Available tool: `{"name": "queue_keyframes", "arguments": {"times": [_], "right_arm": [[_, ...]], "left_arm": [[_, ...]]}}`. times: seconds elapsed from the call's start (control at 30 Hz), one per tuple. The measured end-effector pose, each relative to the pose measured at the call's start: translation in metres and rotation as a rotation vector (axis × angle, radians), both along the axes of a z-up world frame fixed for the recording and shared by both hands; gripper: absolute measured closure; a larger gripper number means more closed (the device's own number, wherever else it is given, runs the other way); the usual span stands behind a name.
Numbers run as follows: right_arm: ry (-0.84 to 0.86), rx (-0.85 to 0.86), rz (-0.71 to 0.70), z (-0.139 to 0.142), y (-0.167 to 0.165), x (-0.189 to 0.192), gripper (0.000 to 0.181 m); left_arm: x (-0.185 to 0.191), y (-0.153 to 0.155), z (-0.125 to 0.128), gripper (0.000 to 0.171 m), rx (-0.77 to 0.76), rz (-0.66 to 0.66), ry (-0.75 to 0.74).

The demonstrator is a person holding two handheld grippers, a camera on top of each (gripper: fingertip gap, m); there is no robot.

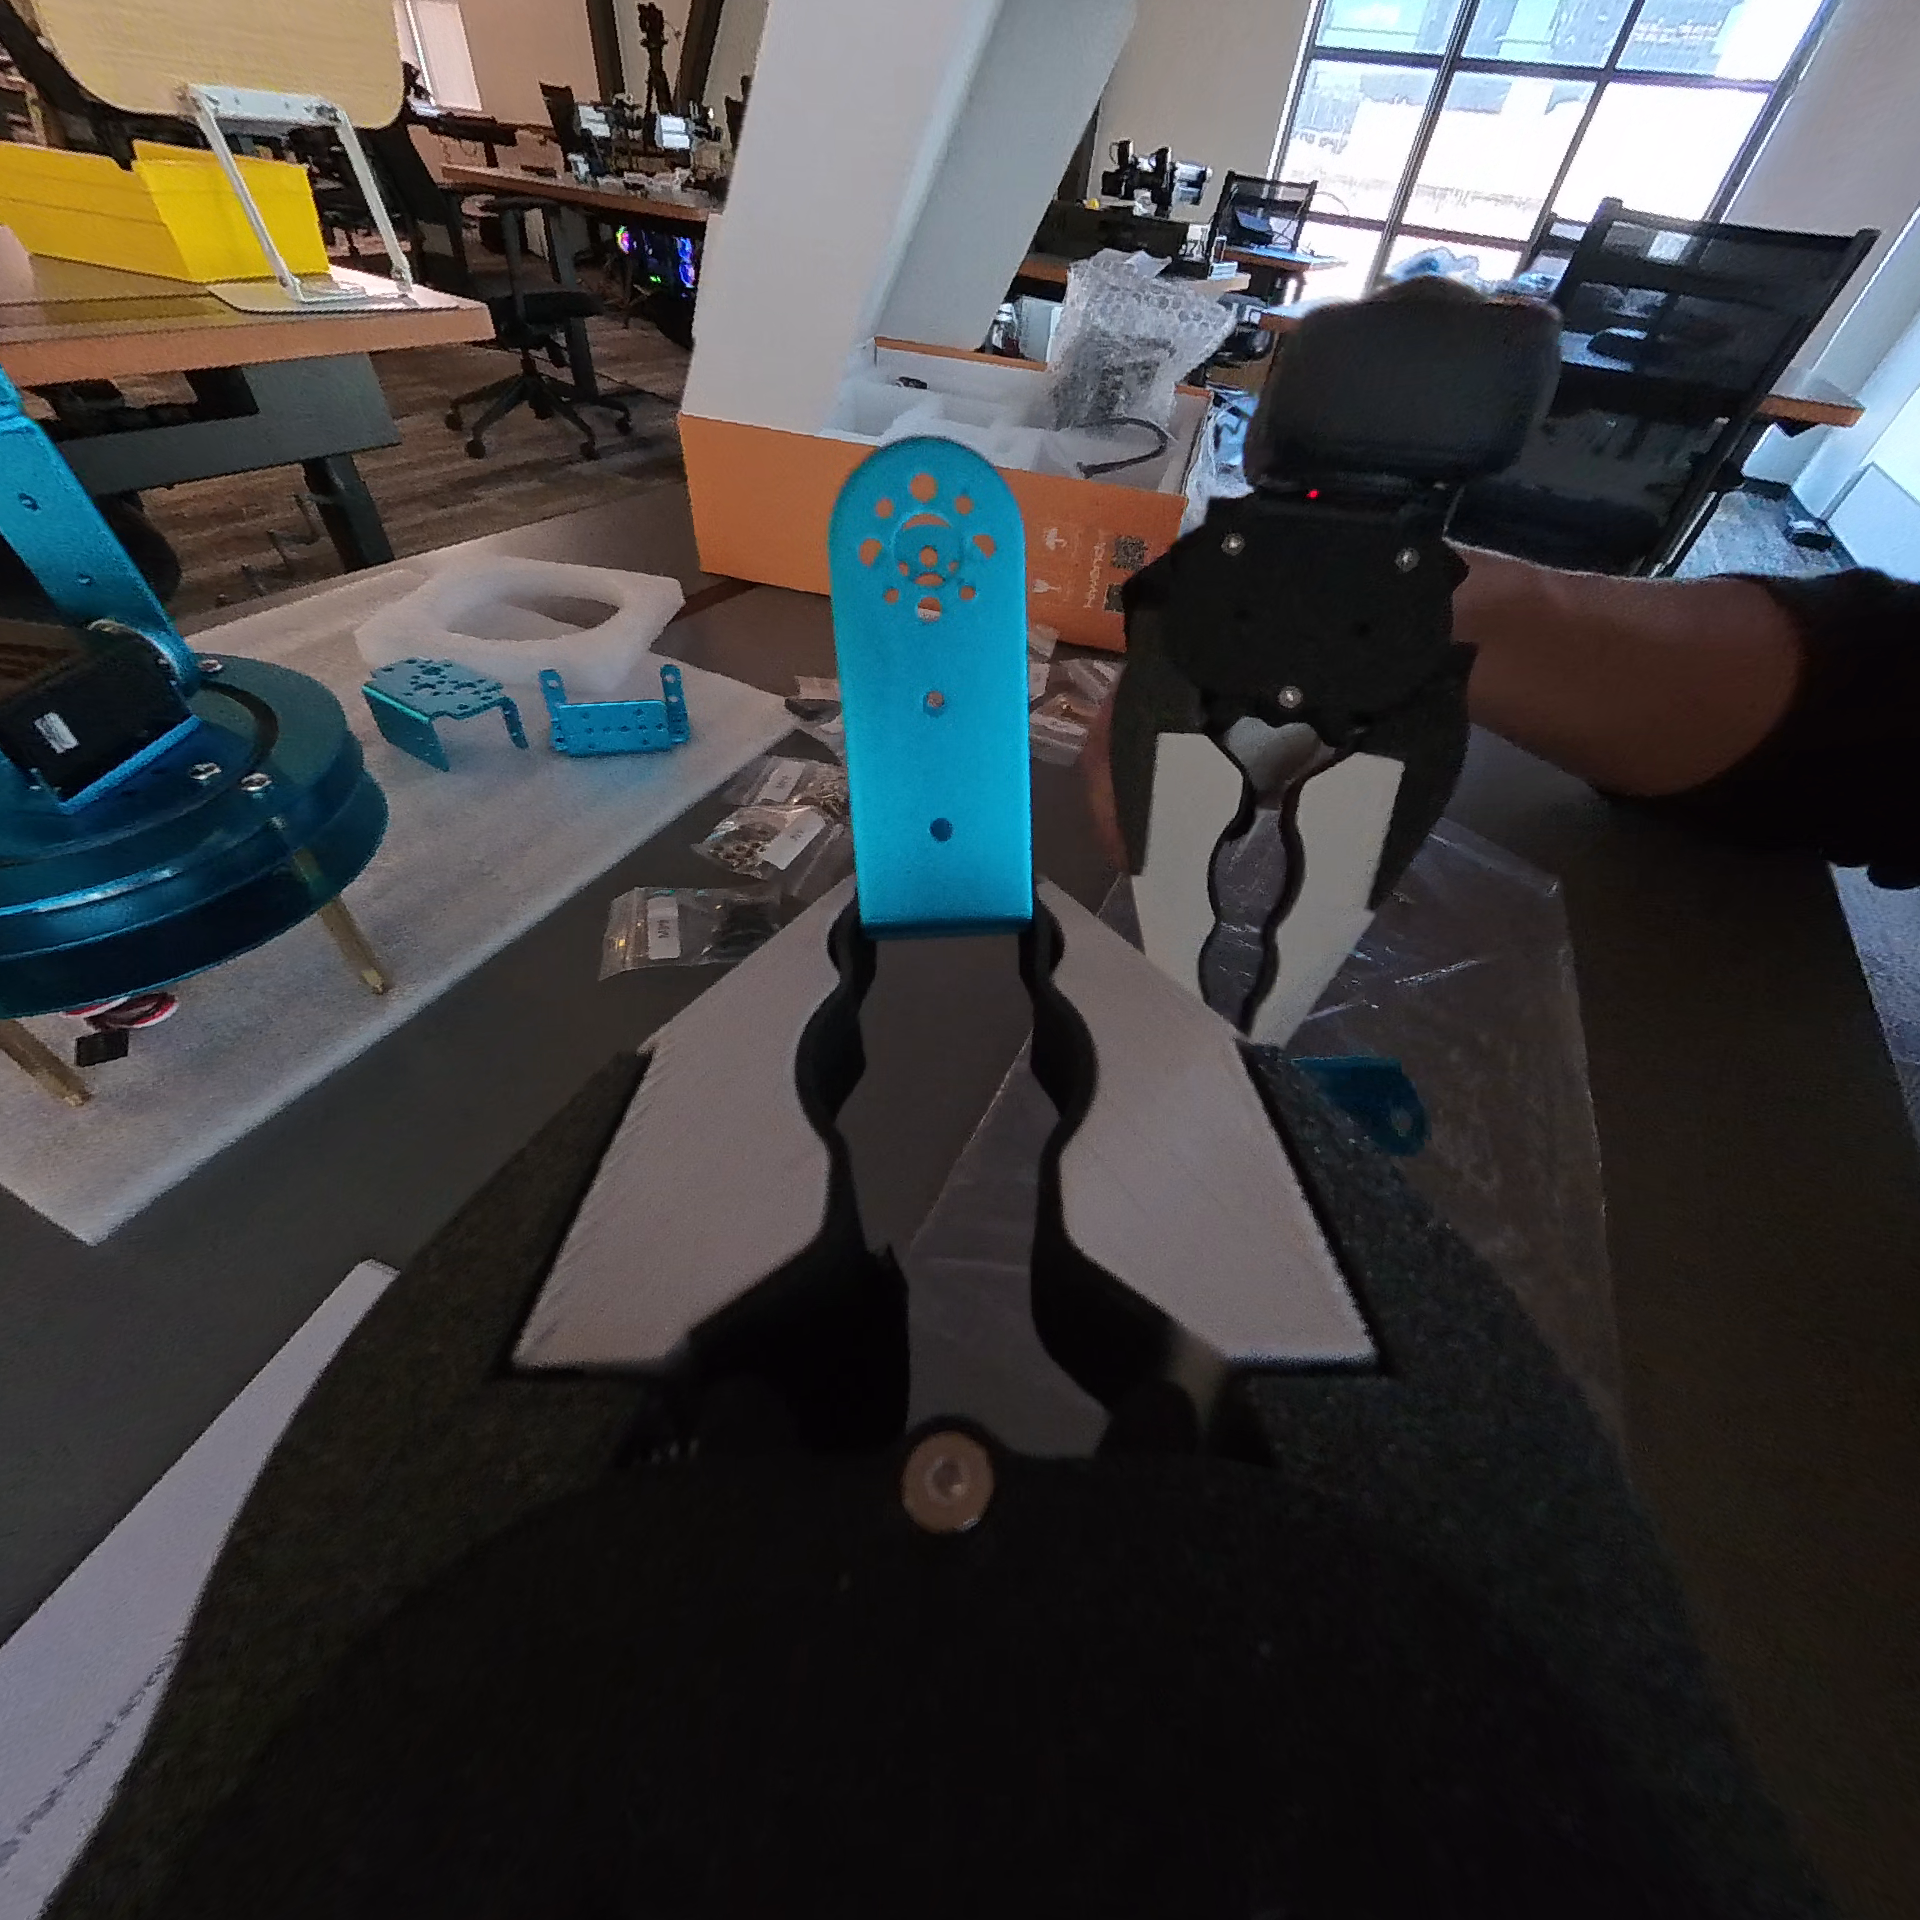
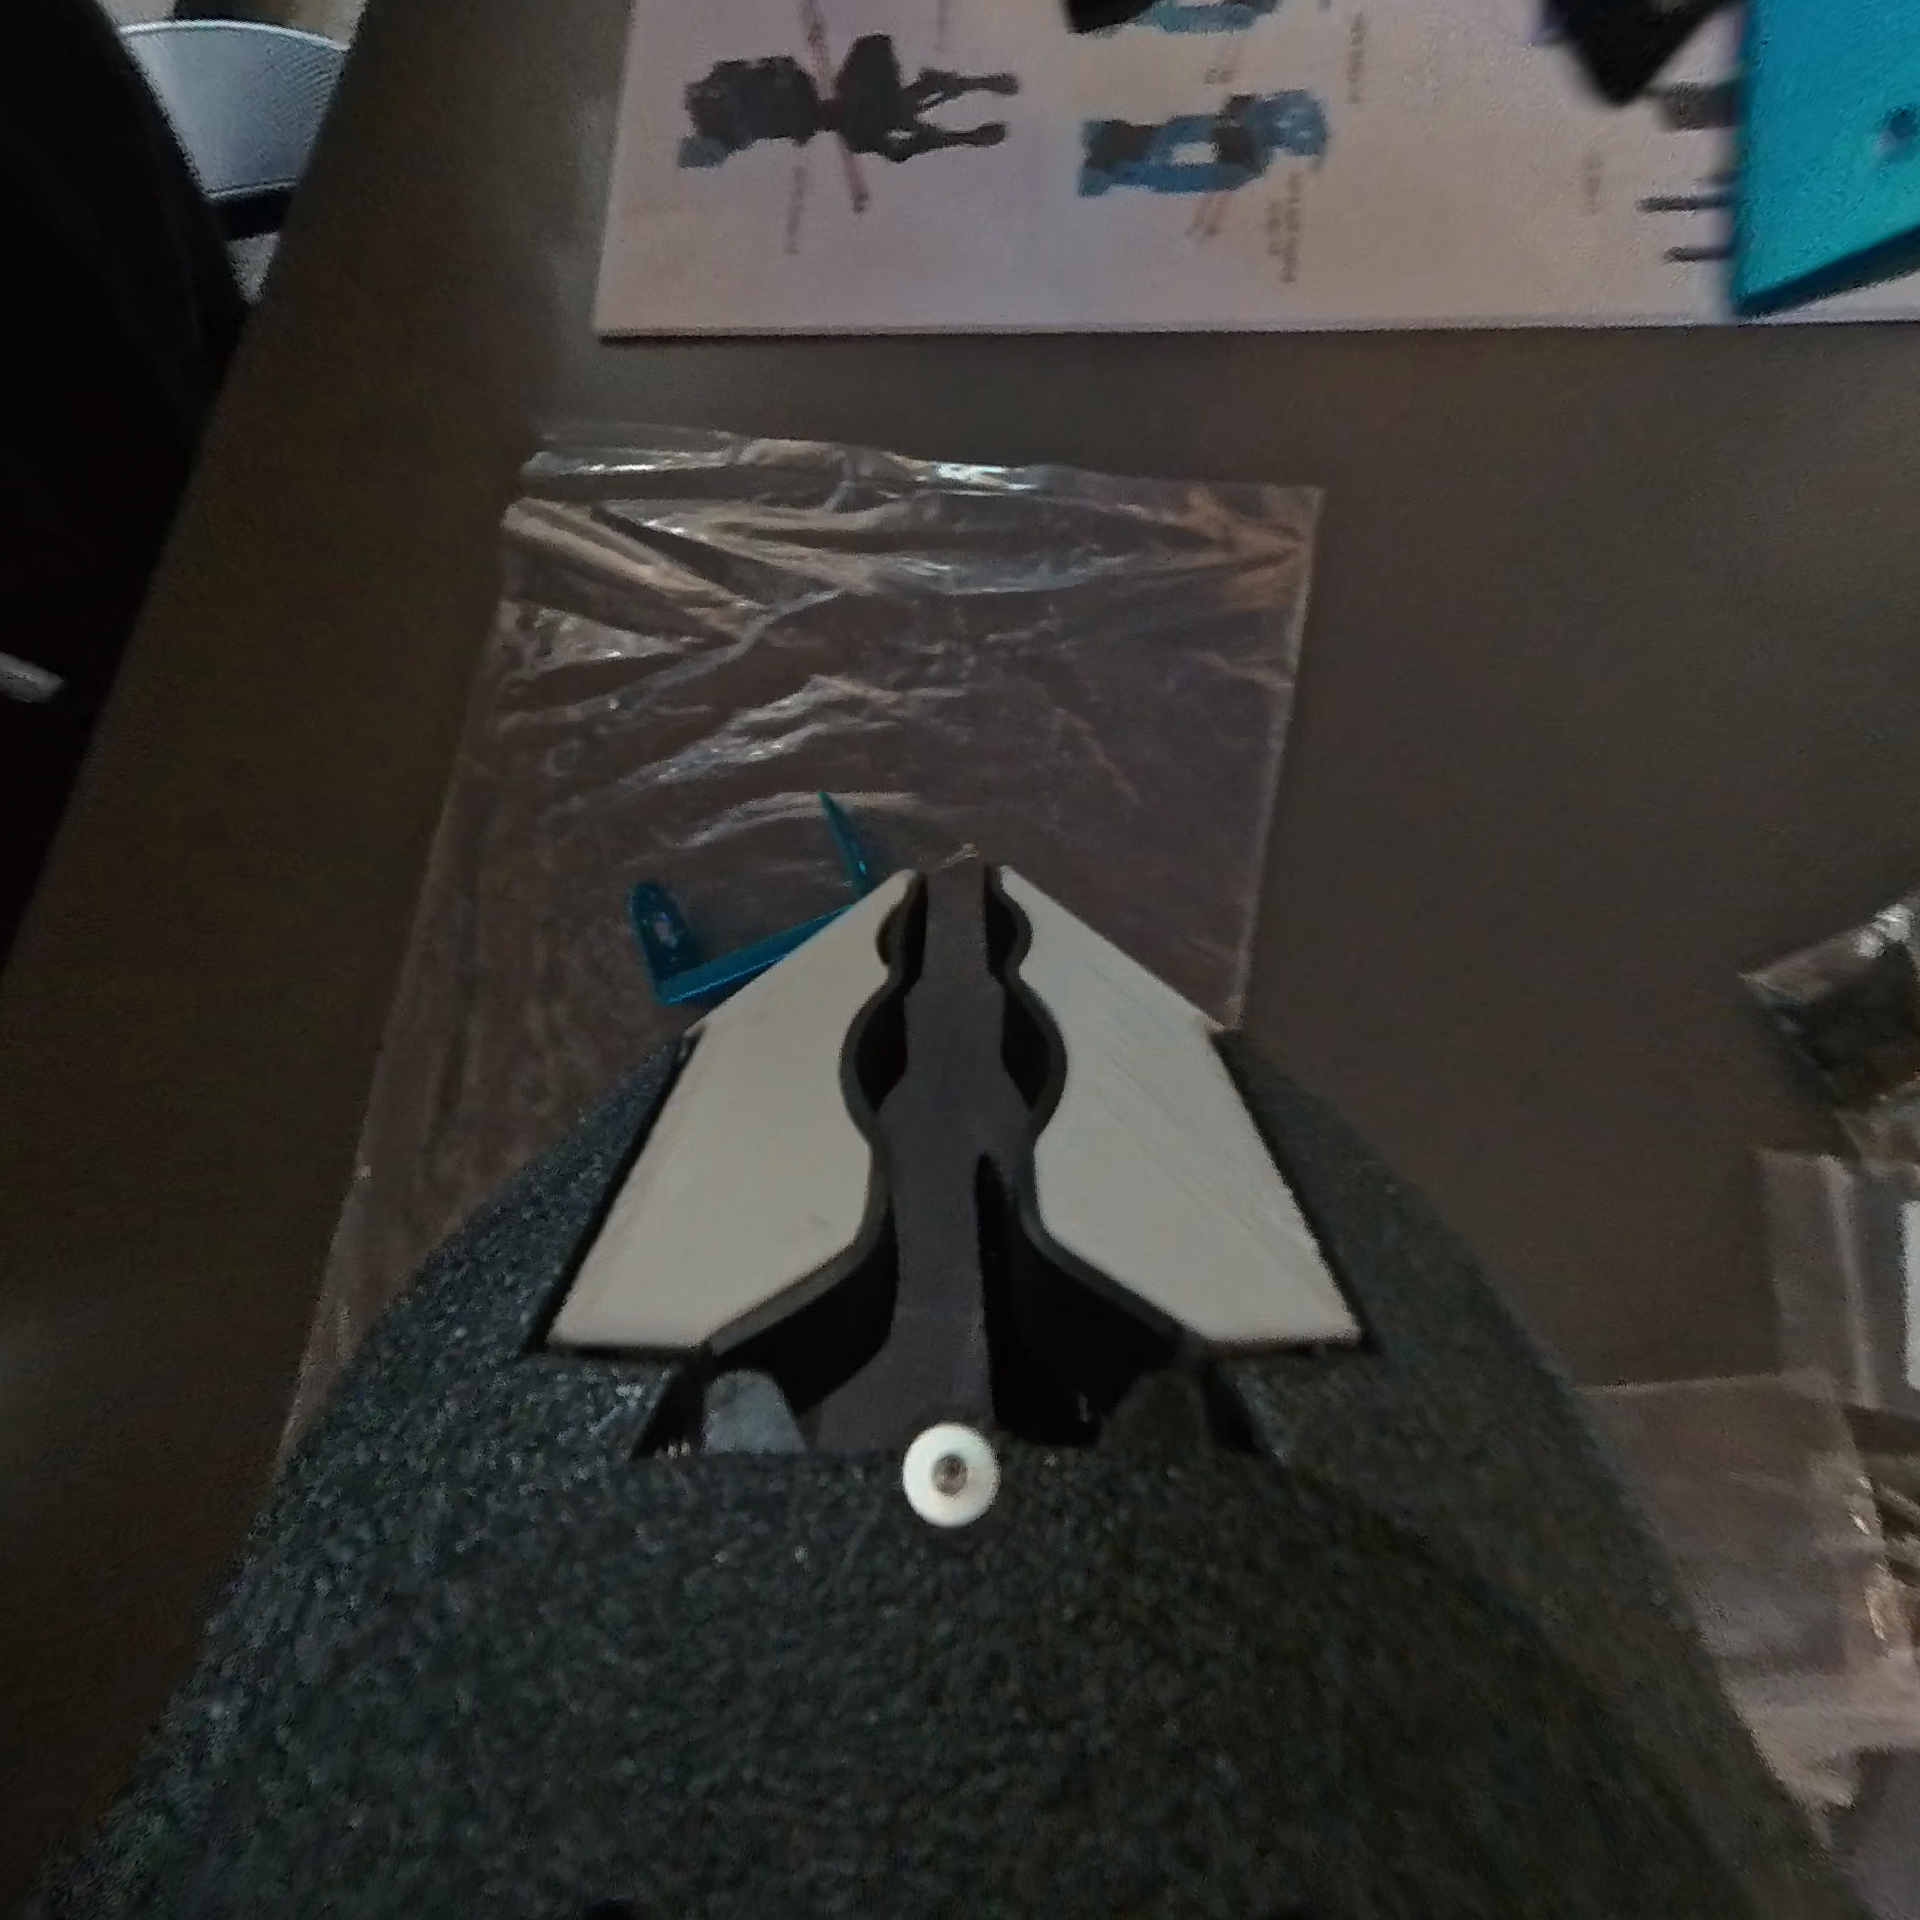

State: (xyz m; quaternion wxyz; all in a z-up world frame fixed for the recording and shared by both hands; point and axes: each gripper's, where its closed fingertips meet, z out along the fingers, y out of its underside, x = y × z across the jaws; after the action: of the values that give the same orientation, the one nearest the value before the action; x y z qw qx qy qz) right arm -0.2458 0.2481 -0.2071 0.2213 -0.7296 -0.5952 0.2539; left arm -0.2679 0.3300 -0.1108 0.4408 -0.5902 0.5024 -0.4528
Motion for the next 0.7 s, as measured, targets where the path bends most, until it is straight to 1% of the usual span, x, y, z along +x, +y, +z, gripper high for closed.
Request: {"name": "queue_keyframes", "arguments": {"times": [0.03,0.07,0.13,0.2,0.37,0.53,0.63,0.7], "right_arm": [[-0.008,-0.020,0.028,-0.001,-0.006,0.000,0.166],[-0.020,-0.006,0.033,-0.002,-0.005,0.000,0.165],[-0.007,0.048,0.039,0.000,0.000,-0.004,0.168],[-0.035,0.067,0.042,-0.005,0.005,-0.006,0.169],[-0.045,-0.011,0.056,-0.010,0.007,-0.010,0.175],[-0.051,-0.006,0.071,-0.011,0.005,-0.009,0.180],[-0.045,-0.012,0.064,-0.012,0.005,-0.010,0.181],[-0.026,0.008,0.022,-0.009,0.012,-0.010,0.180]], "left_arm": [[0.000,0.001,0.000,0.145,-0.004,0.001,-0.001],[0.000,0.001,-0.001,0.145,-0.011,-0.004,0.001],[0.000,0.001,-0.003,0.145,-0.018,-0.008,0.006],[0.001,0.000,-0.004,0.145,-0.024,-0.014,0.011],[0.002,-0.001,-0.006,0.145,-0.015,-0.018,0.021],[0.001,-0.002,-0.006,0.145,-0.022,-0.022,0.018],[0.002,-0.003,-0.007,0.145,-0.025,-0.025,0.023],[0.002,-0.003,-0.008,0.145,-0.024,-0.024,0.025]]}}
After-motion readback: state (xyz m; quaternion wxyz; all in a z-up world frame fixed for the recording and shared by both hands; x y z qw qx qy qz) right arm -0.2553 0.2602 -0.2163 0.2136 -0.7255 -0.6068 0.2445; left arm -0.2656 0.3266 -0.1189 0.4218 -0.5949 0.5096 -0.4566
